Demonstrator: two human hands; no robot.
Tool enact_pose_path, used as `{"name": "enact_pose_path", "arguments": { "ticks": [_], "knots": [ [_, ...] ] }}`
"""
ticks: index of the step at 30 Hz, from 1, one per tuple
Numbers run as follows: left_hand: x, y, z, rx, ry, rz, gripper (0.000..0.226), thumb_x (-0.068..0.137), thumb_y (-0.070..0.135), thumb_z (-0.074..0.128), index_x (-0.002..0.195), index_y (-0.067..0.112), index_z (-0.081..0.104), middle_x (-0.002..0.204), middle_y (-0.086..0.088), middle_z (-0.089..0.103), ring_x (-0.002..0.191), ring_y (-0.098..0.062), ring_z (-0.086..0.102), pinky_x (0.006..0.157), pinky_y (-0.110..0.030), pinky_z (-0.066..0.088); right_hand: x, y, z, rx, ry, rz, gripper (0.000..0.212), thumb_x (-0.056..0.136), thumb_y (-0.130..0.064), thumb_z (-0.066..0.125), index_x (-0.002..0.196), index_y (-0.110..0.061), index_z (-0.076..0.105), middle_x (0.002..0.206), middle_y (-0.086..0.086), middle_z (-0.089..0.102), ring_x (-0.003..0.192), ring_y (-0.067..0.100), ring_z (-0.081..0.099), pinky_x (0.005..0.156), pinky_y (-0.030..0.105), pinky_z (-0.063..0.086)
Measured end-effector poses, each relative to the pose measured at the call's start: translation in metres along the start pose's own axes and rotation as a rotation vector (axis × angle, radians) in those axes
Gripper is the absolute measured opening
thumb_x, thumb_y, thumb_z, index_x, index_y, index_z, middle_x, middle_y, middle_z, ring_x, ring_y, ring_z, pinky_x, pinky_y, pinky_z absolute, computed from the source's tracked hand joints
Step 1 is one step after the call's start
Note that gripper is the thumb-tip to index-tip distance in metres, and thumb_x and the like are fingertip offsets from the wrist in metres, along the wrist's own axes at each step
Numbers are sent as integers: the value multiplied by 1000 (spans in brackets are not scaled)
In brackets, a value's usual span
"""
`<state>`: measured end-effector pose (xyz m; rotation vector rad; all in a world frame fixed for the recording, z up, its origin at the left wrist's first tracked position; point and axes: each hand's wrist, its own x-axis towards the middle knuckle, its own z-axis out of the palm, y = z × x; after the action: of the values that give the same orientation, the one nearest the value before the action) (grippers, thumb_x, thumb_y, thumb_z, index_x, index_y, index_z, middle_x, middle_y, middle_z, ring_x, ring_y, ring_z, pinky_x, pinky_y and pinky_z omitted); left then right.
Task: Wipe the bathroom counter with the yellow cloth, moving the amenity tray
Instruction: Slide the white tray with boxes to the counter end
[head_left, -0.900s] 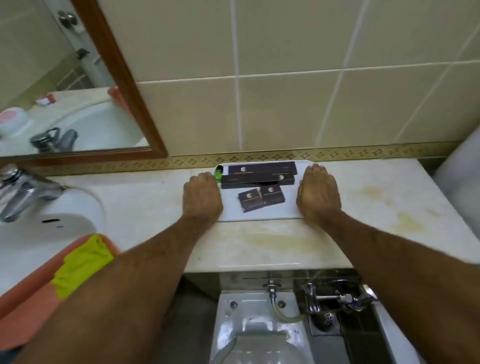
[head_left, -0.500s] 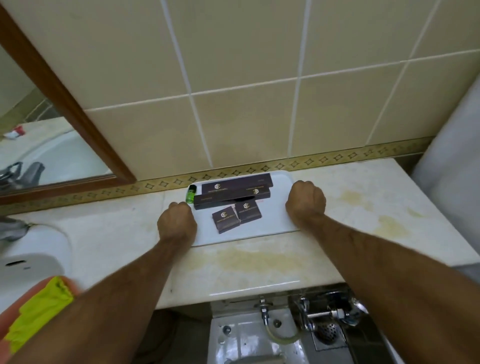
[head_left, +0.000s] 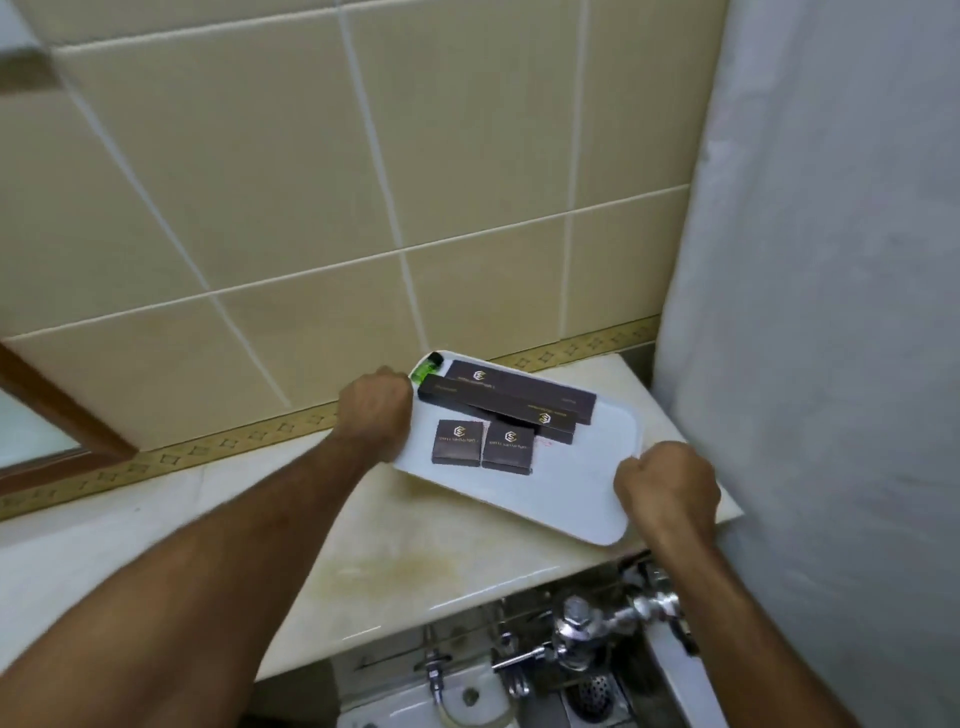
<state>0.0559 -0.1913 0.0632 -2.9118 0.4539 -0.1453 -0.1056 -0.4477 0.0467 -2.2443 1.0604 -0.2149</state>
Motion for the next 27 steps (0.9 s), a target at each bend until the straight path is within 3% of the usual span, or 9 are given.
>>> {"name": "enact_pose_path", "arguments": {
  "ticks": [2, 5, 8, 11, 15, 19, 24, 27],
  "knots": [
    [28, 40, -6, 22, 34, 91, 23, 81, 6, 56, 103, 6, 61, 101, -14, 63, 91, -39, 65, 66, -39, 47, 3, 30, -14, 76, 19, 58, 24, 82, -20, 62, 77, 2, 70, 82, 20, 73, 78, 38, 68, 65, 30, 47],
    [64, 100, -6, 53, 61, 212, 21, 87, 6, 50, 103, 5, 63, 100, -15, 64, 92, -37, 64, 65, -39, 43, 3, 66, -21, 256, 31, 177, 30, 77, -20, 70, 54, -3, 64, 51, 10, 67, 49, 30, 65, 51, 28, 50],
    [85, 150, 3, 61, 65, 263, 21, 88, 7, 48, 102, 6, 65, 101, -15, 66, 92, -36, 63, 68, -40, 45, 4, 90, -14, 482, -7, 382, 30, 74, -16, 72, 47, -7, 63, 37, 5, 63, 34, 21, 65, 51, 38, 61],
    [98, 182, 14, 89, 57, 299, 21, 90, 7, 48, 101, 6, 66, 101, -15, 68, 92, -34, 63, 69, -39, 47, 5, 102, -1, 623, -34, 496, 27, 75, -11, 71, 50, -4, 64, 40, 5, 65, 36, 20, 67, 59, 48, 63],
    [113, 202, 24, 115, 20, 307, 21, 93, 12, 52, 104, 4, 68, 99, -15, 69, 90, -32, 65, 74, -41, 54, 4, 105, 20, 755, -59, 558, 21, 77, -6, 71, 58, -3, 64, 41, 3, 66, 36, 18, 66, 49, 35, 61],
    [118, 204, 23, 75, 7, 312, 22, 91, 4, 49, 105, 1, 66, 104, -18, 69, 96, -36, 65, 80, -45, 54, 3, 101, 36, 816, -45, 555, 17, 80, -6, 72, 65, -3, 64, 42, 0, 67, 36, 16, 66, 51, 33, 59],
    [91, 175, 16, -163, 82, 242, 29, 81, -3, 48, 105, 4, 63, 105, -19, 67, 96, -39, 63, 75, -43, 50, 5, 97, 33, 821, -60, 632, 16, 82, -7, 76, 75, -2, 62, 57, 13, 71, 40, 18, 68, 49, 29, 58],
    [44, 141, 24, -276, 125, 202, 36, 79, 2, 50, 114, 7, 60, 110, -17, 66, 100, -37, 60, 75, -41, 49, 6, 93, 28, 857, -89, 658, 18, 84, -7, 76, 83, 5, 62, 65, 20, 69, 41, 23, 68, 50, 29, 58]
  ]
}}
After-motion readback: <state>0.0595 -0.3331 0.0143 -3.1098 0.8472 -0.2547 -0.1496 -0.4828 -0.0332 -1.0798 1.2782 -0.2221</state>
